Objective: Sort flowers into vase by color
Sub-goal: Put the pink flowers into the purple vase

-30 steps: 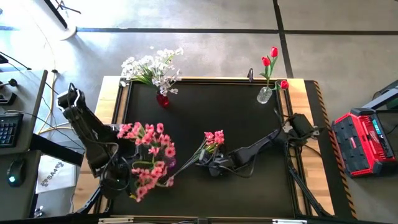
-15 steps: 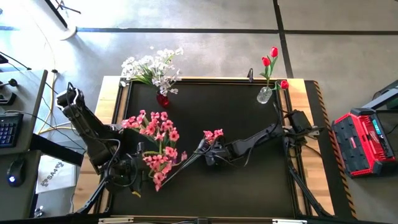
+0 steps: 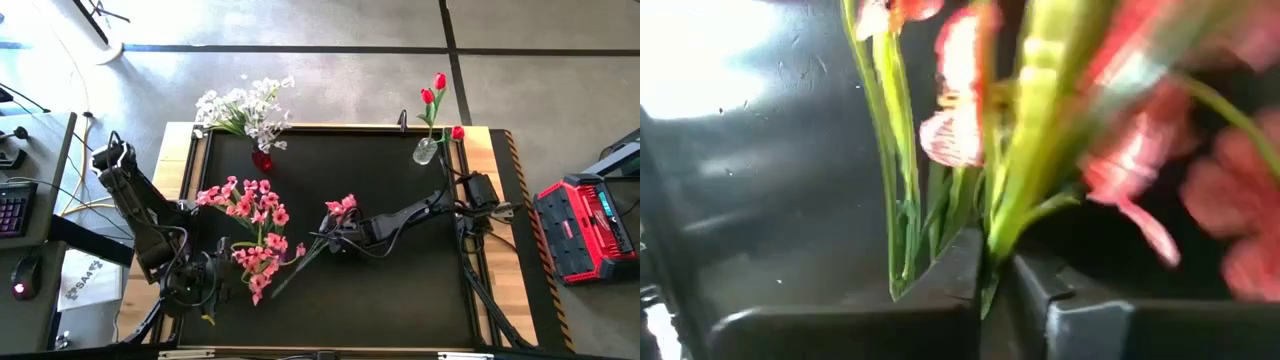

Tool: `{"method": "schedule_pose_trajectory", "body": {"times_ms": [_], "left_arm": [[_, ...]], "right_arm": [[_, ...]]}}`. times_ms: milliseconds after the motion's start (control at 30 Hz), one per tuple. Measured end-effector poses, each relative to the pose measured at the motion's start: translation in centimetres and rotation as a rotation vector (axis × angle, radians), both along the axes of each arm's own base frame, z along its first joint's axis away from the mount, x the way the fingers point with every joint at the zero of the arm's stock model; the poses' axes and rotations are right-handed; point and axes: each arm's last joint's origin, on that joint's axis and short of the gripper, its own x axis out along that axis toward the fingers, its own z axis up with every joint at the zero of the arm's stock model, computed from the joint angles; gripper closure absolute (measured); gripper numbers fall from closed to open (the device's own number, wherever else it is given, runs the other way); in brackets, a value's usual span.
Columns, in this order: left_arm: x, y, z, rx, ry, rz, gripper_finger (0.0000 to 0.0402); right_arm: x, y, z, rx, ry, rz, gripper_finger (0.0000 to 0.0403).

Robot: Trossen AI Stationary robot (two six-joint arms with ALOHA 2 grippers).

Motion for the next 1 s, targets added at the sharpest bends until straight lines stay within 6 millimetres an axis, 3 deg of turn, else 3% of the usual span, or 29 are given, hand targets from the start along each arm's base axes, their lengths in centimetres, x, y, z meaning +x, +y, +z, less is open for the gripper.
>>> {"method": "schedule_pose_trajectory", "body": {"times_ms": [67, 300, 567, 767, 1000], "left_arm": [[-0.1, -0.1, 0.3, -0.026, 0.013, -0.005, 0.0205], [-0.1, -0.3, 0.5, -0.093, 0.040, -0.017, 0.0216], [-0.2, -0.4, 0.4, -0.158, 0.052, 0.003, 0.0232], [0.2, 0.0, 0.4, -0.192, 0.044, 0.054, 0.0241], [0.3, -0.1, 0.6, -0.271, 0.010, 0.114, 0.0250]], "right_arm": [[0.0, -0.1, -0.1, -0.031, 0.015, 0.032, 0.0394], [-0.7, 1.4, 1.4, -0.168, 0.006, 0.120, 0.0399], [-3.3, 5.0, 8.5, -0.595, -0.135, 0.209, 0.0402], [-4.8, 5.4, 12.7, -0.843, -0.130, 0.370, 0.0402], [-4.9, 5.4, 17.0, -1.093, -0.194, 0.500, 0.0402]]}}
